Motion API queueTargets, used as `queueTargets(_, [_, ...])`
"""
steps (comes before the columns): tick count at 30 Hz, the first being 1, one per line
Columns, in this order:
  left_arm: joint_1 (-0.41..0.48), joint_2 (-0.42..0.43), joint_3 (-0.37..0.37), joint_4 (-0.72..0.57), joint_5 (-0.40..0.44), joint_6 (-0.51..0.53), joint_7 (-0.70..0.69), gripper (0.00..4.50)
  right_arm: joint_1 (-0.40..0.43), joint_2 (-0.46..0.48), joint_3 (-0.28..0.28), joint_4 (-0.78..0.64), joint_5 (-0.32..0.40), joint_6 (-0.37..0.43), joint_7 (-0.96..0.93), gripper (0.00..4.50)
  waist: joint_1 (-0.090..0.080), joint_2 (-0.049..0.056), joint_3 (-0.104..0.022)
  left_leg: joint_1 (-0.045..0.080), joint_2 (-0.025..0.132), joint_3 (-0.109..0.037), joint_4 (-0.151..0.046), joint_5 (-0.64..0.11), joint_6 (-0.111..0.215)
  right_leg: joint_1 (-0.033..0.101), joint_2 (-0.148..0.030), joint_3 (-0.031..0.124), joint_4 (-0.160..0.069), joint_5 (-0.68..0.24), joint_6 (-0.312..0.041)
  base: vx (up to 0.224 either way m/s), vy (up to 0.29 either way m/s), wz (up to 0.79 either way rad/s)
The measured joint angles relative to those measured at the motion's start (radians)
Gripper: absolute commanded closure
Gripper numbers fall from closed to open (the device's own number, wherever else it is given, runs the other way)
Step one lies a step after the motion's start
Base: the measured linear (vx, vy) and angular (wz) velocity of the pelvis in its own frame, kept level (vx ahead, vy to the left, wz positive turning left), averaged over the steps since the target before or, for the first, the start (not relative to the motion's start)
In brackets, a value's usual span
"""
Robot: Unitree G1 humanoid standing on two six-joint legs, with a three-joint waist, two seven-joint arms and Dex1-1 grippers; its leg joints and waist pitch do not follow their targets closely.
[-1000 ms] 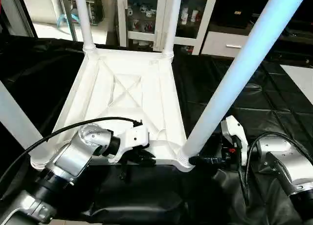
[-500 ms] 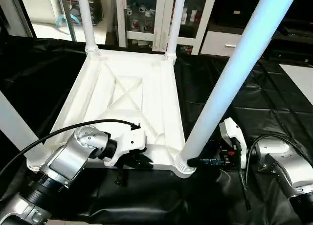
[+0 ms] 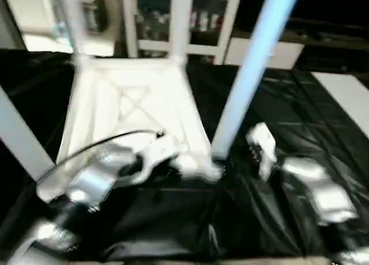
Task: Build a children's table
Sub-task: Rotate leg to tighten
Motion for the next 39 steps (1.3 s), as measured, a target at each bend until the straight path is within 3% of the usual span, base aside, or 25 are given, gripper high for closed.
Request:
queueTargets(7, [-0.101,-0.194,0.033,0.156,0.035,0.077,0.237,4.50,-0.073,0.206,-0.063,0.075,-0.094,0.031,-0.442,2.63,-0.010,0.003,-0.001,-0.002,0.000,-0.002,0.001,0.001,-0.001,-0.004,0.000,0.000,0.001,0.001,0.000,0.000,0.000,0.00])
queueTargets(15, [-0.113,-0.187,0.032,0.169,0.035,0.055,0.237,4.50,-0.081,0.221,-0.065,0.081,-0.104,-0.001,-0.469,2.63,-0.005,0.005,-0.002,-0.004,0.000,-0.001,-0.004,0.001,-0.001,-0.005,0.001,0.001,0.003,0.008,-0.003,0.000,0.000,0.00])
queueTargets(18, [-0.106,-0.152,0.017,0.153,0.031,0.028,0.186,4.50,-0.048,0.186,-0.072,0.043,-0.056,0.001,-0.364,2.63,0.002,0.007,-0.001,-0.003,0.000,0.000,-0.006,0.001,-0.001,-0.006,0.001,0.001,0.002,0.008,-0.002,0.000,0.000,0.00])
queueTargets(20, [-0.088,-0.124,0.015,0.121,0.027,0.023,0.154,4.50,-0.018,0.160,-0.083,-0.001,-0.014,0.031,-0.298,2.08,0.009,0.007,0.000,-0.003,0.000,0.000,-0.006,0.001,-0.001,-0.006,0.001,0.001,0.002,0.008,-0.002,0.000,0.000,0.00])
queueTargets(22, [-0.054,-0.080,0.012,0.076,0.020,0.002,0.112,4.50,0.030,0.117,-0.084,-0.067,0.029,0.059,-0.218,1.87,0.012,0.008,0.000,-0.003,0.000,0.000,-0.006,0.001,-0.001,-0.006,0.001,0.001,0.002,0.008,-0.002,0.000,0.000,0.00])
queueTargets(27, [-0.022,-0.010,0.014,0.044,0.011,-0.052,0.039,4.50,0.049,0.045,-0.078,-0.150,0.088,0.078,-0.084,1.55,0.004,0.007,0.000,-0.003,0.000,0.002,-0.005,0.001,-0.001,-0.006,0.001,0.003,0.002,0.006,0.001,0.000,0.000,0.00])
queueTargets(32, [0.043,0.112,0.011,-0.035,-0.044,-0.116,-0.130,4.50,0.112,-0.152,-0.088,-0.250,0.168,0.128,0.164,1.12,0.015,0.005,-0.001,-0.002,0.000,0.002,-0.007,0.000,-0.001,-0.006,0.001,0.003,0.002,0.004,0.004,0.000,0.000,0.00])
queueTargets(37, [0.057,0.170,0.009,-0.056,-0.068,-0.137,-0.227,4.50,0.131,-0.260,-0.069,-0.268,0.179,0.122,0.339,0.65,0.016,0.004,-0.001,-0.003,0.000,0.002,-0.006,0.000,-0.001,-0.006,0.001,0.003,0.002,0.004,0.004,0.000,0.000,0.00])
queueTargets(39, [0.064,0.185,0.008,-0.065,-0.081,-0.138,-0.257,4.50,0.129,-0.279,-0.051,-0.260,0.169,0.099,0.367,0.65,0.016,0.002,-0.002,-0.003,0.000,0.002,-0.006,0.000,-0.001,-0.006,0.001,0.003,0.003,0.003,0.005,0.000,0.000,0.00])
